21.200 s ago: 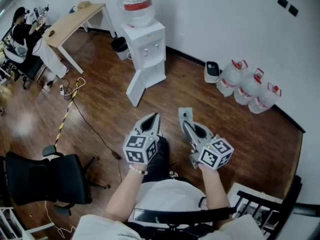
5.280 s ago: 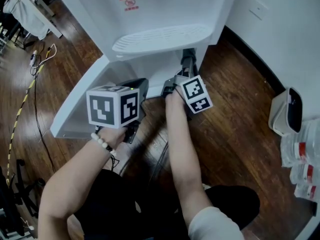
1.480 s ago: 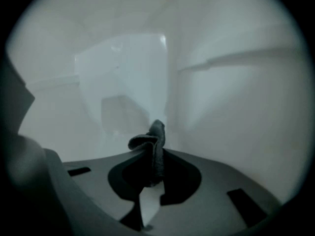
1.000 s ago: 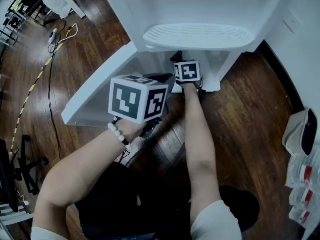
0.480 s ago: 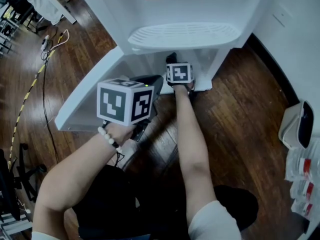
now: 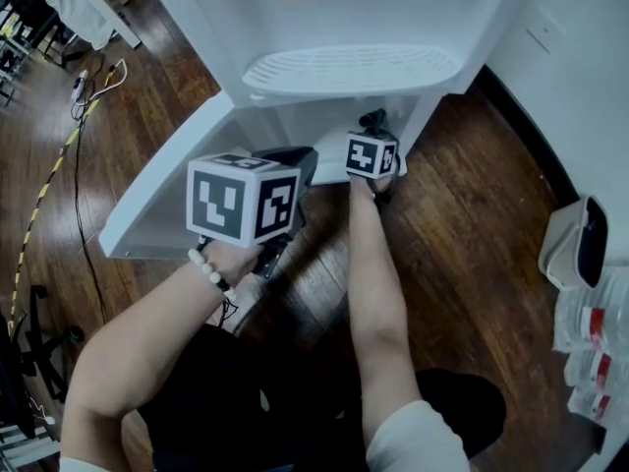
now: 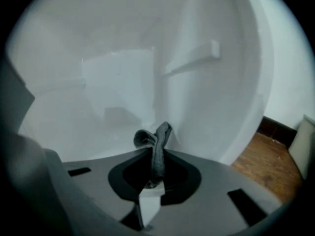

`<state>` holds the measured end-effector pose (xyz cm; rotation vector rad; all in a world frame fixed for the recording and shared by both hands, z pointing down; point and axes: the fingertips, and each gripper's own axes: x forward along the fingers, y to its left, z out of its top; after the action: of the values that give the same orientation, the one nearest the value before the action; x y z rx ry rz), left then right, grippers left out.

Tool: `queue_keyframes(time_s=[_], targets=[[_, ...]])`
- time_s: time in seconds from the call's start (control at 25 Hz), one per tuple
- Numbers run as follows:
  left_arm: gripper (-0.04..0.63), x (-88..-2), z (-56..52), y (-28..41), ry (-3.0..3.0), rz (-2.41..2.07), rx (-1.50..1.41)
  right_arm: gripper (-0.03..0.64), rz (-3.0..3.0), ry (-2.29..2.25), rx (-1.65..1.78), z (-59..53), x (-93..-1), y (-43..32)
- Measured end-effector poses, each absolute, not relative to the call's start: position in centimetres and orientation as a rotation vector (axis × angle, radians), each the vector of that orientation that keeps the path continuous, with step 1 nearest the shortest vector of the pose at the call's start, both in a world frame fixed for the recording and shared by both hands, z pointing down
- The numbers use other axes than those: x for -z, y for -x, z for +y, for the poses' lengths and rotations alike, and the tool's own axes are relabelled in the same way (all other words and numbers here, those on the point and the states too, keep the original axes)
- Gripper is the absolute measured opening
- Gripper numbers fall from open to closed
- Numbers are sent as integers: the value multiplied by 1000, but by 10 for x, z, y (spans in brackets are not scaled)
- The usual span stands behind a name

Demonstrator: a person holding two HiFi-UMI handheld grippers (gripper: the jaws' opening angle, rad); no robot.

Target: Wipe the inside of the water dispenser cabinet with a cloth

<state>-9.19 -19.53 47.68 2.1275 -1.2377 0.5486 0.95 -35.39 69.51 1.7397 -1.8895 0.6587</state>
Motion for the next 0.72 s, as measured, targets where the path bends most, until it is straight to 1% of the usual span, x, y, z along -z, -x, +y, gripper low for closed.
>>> queue_keyframes(time_s=[0.16,0.32,0.56,0.72], targets=[[-2,-476,-193,96,-2127,-1238,-552,38,-1895,-1912,-813,-347,-700,-18],[-2,-473,-191,101,-2123,-1238,-534,38,-1902,-1950,-920,-346,-703,-21],[-2,-467,-189,103,-2133,-1231,-514,38,-1996,-1757,-936,-345,-700,10],[-2,-464,-188,102,-2142,-1229,-512,38,-2129,-1501,-969,-331,-701,69]])
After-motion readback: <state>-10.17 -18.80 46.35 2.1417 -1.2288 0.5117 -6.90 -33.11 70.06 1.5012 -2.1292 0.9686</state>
